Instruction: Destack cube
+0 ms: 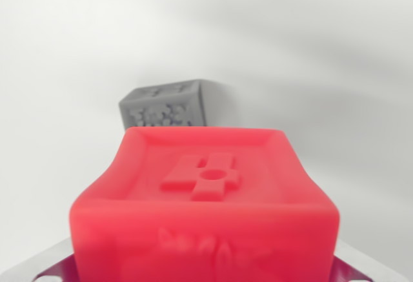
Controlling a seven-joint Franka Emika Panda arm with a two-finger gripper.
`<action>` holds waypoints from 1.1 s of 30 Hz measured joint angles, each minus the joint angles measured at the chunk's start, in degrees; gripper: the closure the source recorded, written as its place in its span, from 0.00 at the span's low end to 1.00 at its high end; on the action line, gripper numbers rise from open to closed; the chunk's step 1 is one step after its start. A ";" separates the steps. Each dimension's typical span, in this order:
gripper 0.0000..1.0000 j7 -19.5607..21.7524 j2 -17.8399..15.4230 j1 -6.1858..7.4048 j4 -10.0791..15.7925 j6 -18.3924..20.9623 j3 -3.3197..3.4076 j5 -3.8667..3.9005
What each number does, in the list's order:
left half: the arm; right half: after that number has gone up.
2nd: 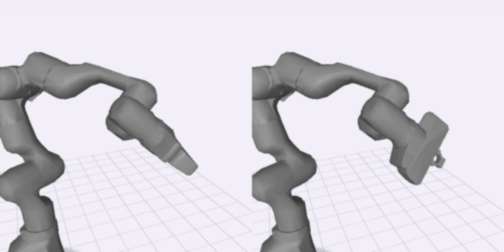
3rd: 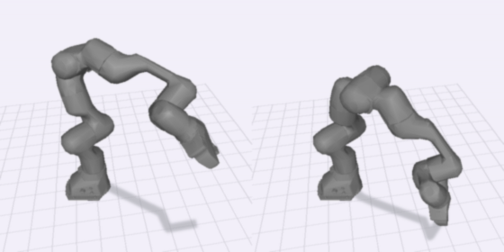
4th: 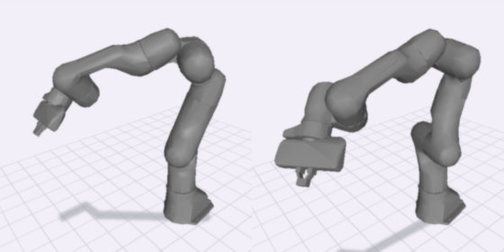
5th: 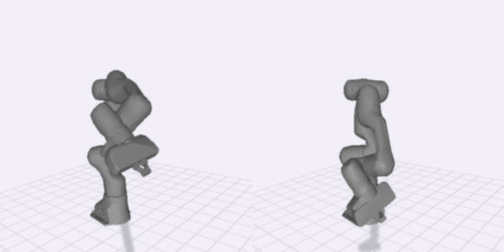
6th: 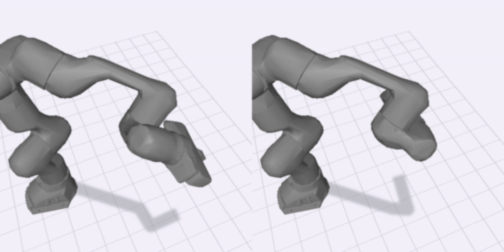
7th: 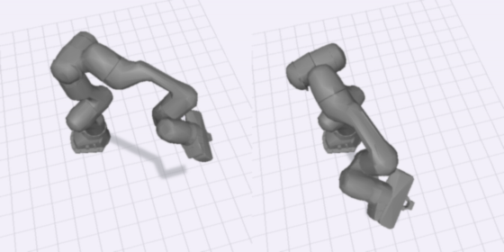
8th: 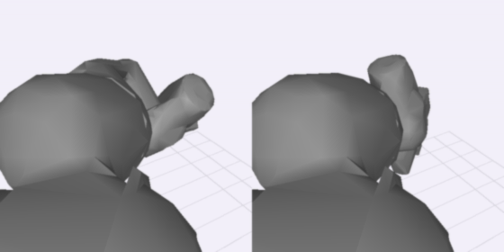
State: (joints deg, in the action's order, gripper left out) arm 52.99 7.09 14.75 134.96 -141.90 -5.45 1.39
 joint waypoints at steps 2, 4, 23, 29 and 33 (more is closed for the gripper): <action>1.00 0.60 0.17 -0.09 -0.14 -0.01 0.21 -0.01; 1.00 1.16 0.33 -0.21 -0.30 -0.02 0.42 -0.03; 1.00 6.35 2.11 -1.16 -2.04 -0.06 2.32 -0.29; 1.00 7.83 2.64 -1.38 -2.60 -0.07 2.88 -0.38; 1.00 9.10 3.16 -1.56 -3.09 -0.07 3.35 -0.48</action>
State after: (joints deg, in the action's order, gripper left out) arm 62.09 10.25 13.19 131.87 -141.96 -2.09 0.90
